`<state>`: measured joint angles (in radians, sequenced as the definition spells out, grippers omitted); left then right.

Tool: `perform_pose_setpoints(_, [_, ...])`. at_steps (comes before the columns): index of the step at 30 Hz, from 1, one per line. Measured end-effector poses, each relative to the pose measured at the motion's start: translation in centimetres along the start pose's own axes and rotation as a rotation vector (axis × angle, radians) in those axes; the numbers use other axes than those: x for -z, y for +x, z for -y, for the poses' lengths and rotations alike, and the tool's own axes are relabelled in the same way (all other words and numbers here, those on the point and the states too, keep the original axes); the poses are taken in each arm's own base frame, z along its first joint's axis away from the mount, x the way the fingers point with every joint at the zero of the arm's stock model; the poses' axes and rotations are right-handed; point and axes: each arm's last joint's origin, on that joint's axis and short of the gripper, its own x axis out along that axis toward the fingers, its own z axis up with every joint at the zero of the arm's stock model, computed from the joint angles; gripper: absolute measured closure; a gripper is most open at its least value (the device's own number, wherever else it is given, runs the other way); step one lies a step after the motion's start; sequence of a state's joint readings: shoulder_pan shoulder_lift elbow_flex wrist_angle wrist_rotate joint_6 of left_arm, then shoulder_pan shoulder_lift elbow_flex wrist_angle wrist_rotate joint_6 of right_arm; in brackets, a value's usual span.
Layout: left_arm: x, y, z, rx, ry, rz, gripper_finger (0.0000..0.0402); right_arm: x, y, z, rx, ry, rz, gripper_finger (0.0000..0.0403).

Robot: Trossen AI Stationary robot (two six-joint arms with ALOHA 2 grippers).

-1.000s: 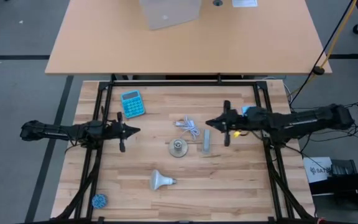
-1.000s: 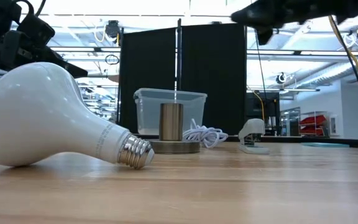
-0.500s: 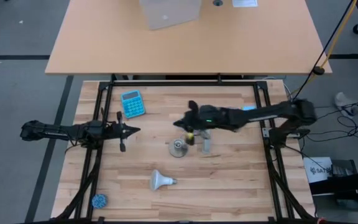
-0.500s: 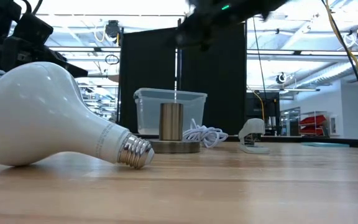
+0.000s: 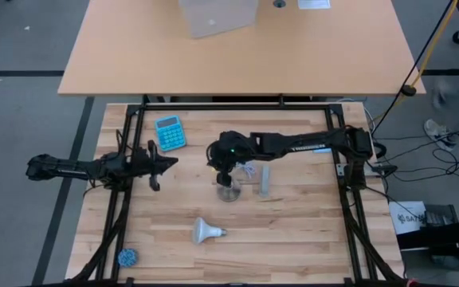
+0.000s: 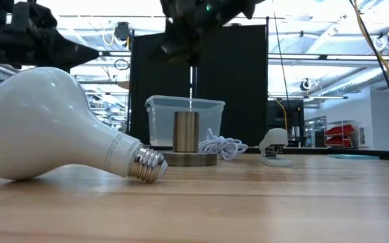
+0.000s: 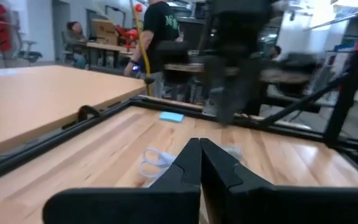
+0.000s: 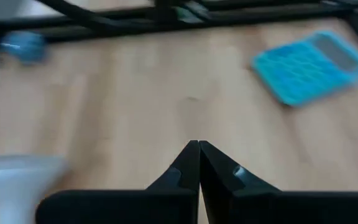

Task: Screw lightbulb
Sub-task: Insert the light bulb into the lamp

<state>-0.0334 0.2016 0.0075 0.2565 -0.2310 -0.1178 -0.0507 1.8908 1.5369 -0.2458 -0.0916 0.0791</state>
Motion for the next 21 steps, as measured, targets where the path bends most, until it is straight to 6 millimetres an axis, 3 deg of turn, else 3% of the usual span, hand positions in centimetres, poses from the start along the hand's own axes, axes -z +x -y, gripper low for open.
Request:
perform_pose_setpoints(9, [0.0, 0.0, 0.0, -0.014, -0.083, 0.002, 0.0401, -1.5, -0.1, -3.1, -0.142, -0.003, 0.150, 0.0403])
perform_pose_setpoints(13, [0.2, 0.0, -0.1, -0.017, -0.088, -0.021, 0.0401, -0.8, -0.2, -5.7, -0.429, -0.105, 0.096, 0.0403])
perform_pose_setpoints(15, [0.4, 0.0, 0.0, 0.000, -0.083, -0.045, 0.0401, -0.5, -0.3, -7.3, -0.492, -0.123, 0.079, 0.0403])
perform_pose_setpoints(21, [0.4, 0.0, 0.1, 0.045, -0.075, -0.048, 0.0401, 0.4, -0.4, -11.3, -0.364, -0.207, 0.081, 0.0403])
